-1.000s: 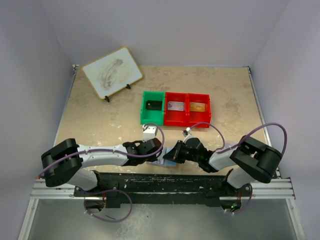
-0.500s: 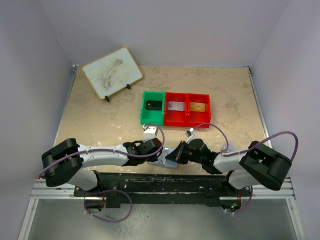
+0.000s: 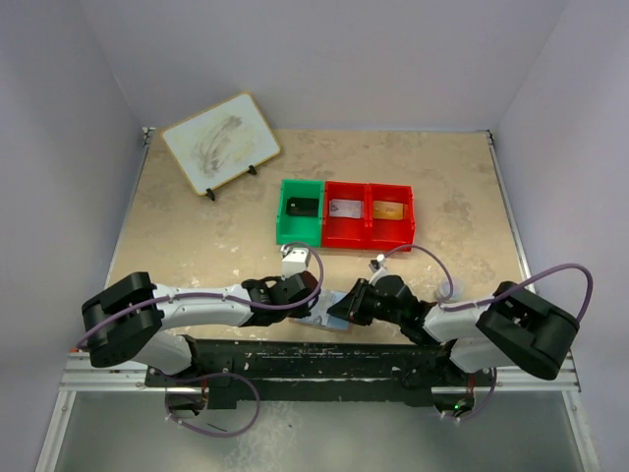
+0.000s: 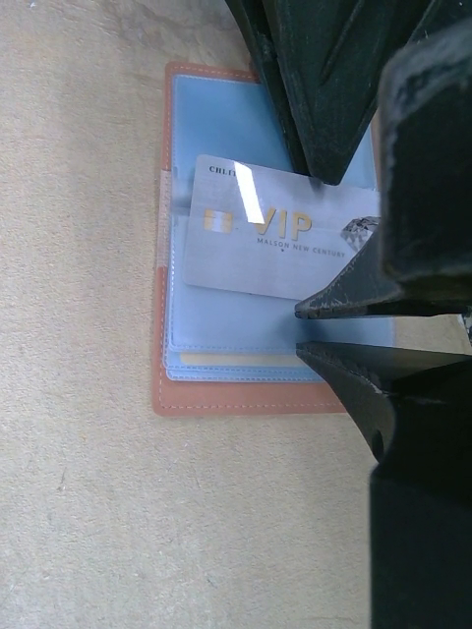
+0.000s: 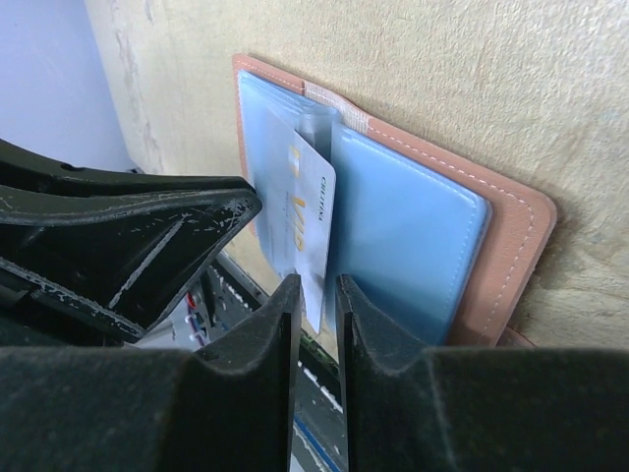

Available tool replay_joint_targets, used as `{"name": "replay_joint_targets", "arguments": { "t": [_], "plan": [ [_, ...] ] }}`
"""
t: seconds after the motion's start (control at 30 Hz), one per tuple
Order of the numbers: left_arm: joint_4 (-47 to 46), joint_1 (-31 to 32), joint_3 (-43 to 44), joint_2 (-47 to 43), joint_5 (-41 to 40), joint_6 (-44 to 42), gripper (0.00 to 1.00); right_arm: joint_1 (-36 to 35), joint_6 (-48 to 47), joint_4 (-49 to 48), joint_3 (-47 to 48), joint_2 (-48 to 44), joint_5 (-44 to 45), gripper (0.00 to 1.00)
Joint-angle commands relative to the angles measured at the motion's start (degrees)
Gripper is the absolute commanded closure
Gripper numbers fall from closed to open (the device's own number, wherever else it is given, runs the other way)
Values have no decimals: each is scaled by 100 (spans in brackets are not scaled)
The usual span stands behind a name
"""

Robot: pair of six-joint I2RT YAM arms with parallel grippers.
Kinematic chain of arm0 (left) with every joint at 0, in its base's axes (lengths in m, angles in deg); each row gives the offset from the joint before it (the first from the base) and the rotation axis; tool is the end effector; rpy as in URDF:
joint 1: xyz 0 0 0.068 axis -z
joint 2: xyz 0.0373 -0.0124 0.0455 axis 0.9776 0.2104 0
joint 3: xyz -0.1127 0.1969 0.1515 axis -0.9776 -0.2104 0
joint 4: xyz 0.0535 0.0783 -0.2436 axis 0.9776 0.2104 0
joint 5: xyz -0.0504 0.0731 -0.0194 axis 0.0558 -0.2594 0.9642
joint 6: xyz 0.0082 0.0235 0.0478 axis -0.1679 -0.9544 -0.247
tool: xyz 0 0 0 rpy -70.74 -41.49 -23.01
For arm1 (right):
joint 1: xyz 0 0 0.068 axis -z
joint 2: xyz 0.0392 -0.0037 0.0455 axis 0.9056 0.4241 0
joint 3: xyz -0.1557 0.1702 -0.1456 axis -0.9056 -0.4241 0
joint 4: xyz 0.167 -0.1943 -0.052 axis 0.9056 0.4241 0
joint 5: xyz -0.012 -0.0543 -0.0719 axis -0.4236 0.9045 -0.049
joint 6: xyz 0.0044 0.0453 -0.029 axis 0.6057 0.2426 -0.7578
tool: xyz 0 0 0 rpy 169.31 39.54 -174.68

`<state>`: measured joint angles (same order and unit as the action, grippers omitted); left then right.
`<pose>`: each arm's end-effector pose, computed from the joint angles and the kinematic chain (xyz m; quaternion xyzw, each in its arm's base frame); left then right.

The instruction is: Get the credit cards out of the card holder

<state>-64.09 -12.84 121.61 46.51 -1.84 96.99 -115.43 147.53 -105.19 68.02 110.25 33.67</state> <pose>0.1221 -0.2289 0.1602 0.0164 0.9389 -0.1526 0.3081 0.1283 0.1626 0.1212 0.1417 0.8268 0.5044 0.2048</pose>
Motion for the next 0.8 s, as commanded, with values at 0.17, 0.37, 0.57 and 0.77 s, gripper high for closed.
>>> {"name": "replay_joint_targets", "arguments": {
  "t": [0.17, 0.37, 0.57, 0.77],
  "plan": [
    [-49, 11, -62, 40, 145, -101, 88, 51, 147, -529, 157, 436, 144, 75],
    [4, 10, -46, 21, 111, -106, 88, 78, 365, -1730, 20, 1158, -151, 80],
    [58, 11, -58, -127, 2, -126, 88, 125, 453, -2074, -278, 1206, -86, 93],
    [58, 11, -4, -138, -13, -134, 88, 165, 196, -888, -237, 408, 139, 94]
  ]
}}
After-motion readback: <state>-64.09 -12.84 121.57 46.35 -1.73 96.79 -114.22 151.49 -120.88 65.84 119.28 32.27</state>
